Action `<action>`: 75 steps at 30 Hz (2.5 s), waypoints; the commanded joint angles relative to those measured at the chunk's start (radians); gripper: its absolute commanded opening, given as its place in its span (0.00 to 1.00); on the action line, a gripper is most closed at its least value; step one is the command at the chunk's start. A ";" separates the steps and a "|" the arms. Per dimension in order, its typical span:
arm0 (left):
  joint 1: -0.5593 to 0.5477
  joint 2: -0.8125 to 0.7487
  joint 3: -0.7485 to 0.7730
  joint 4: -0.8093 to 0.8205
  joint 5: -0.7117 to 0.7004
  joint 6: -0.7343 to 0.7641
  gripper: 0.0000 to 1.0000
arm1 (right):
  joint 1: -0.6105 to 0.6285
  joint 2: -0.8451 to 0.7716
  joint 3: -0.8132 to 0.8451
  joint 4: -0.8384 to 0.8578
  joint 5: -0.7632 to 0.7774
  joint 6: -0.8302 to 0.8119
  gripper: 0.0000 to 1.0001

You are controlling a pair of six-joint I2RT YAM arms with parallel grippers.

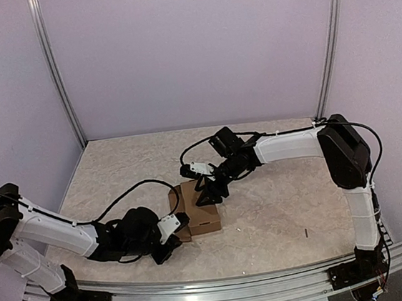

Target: Fold the paper box

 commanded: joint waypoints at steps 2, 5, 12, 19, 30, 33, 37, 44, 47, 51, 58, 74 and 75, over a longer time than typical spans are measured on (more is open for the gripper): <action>0.002 -0.012 0.044 -0.033 -0.045 0.030 0.15 | 0.003 0.040 -0.015 -0.035 -0.013 -0.005 0.64; 0.002 -0.081 0.023 -0.060 -0.107 0.013 0.21 | 0.003 0.037 -0.012 -0.036 -0.013 -0.007 0.64; 0.048 -0.302 -0.059 -0.039 -0.148 -0.032 0.34 | 0.003 0.045 0.000 -0.055 -0.016 -0.016 0.64; 0.053 -0.229 -0.050 -0.021 0.029 0.024 0.35 | 0.003 0.051 0.002 -0.060 -0.017 -0.019 0.64; 0.062 -0.012 0.001 0.081 0.073 0.167 0.35 | 0.004 0.061 0.013 -0.068 -0.022 -0.011 0.64; 0.060 0.019 0.019 0.085 0.111 0.178 0.34 | 0.003 0.068 0.026 -0.073 -0.027 -0.005 0.64; 0.061 0.051 0.040 0.099 0.127 0.191 0.28 | 0.003 0.074 0.027 -0.076 -0.031 -0.003 0.64; 0.063 0.088 0.070 0.088 0.136 0.195 0.11 | 0.003 0.075 0.025 -0.078 -0.031 -0.006 0.63; 0.065 0.086 0.071 0.082 0.132 0.188 0.08 | 0.004 0.076 0.025 -0.078 -0.032 -0.007 0.63; 0.068 0.080 0.070 0.073 0.123 0.178 0.08 | 0.003 0.077 0.024 -0.080 -0.035 -0.006 0.63; 0.074 0.063 0.065 0.062 0.124 0.171 0.07 | 0.003 0.078 0.025 -0.079 -0.035 -0.009 0.63; 0.081 0.078 0.093 0.067 0.161 0.165 0.00 | 0.003 0.080 0.025 -0.075 -0.037 0.011 0.63; 0.081 0.079 0.096 0.067 0.161 0.164 0.00 | 0.003 0.079 0.025 -0.075 -0.038 0.011 0.63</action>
